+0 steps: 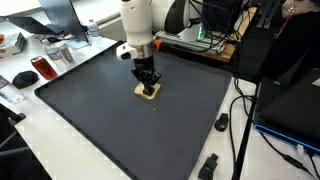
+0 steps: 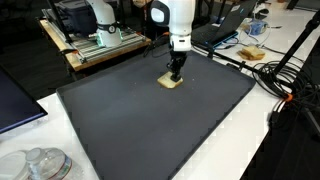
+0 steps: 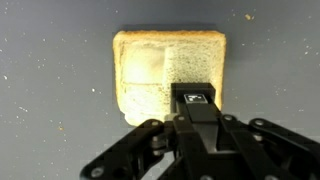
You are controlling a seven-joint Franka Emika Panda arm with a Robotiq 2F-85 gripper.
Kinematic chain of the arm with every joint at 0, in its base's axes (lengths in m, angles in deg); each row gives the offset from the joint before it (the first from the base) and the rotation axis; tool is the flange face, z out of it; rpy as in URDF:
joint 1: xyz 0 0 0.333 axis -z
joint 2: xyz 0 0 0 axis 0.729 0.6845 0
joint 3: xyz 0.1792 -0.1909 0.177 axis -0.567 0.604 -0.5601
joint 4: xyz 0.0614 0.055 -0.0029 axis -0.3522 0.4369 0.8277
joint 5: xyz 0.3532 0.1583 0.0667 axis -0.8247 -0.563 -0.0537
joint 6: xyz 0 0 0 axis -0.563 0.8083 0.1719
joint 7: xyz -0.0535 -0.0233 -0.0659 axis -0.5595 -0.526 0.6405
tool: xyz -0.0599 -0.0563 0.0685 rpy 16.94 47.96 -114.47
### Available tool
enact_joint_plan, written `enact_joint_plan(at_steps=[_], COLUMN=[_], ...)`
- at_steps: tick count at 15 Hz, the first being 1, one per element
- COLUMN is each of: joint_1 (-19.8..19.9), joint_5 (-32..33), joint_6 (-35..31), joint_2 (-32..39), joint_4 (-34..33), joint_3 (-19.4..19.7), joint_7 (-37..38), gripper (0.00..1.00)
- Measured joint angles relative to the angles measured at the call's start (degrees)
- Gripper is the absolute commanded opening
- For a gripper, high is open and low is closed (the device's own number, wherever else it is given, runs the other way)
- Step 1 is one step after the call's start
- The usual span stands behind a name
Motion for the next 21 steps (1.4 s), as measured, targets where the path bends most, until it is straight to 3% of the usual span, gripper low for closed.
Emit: enact_joint_plan(at_steps=[11,21], joint_1=[-0.2,-0.3], joint_5=[1.1,2.0], joint_6=[0.5,4.8], joint_2=[1.5,2.8], joint_4=[-1.3,-4.4], joint_3=[0.0,0.0], joint_7=[0.0,0.0], gripper=[0.06,0.06])
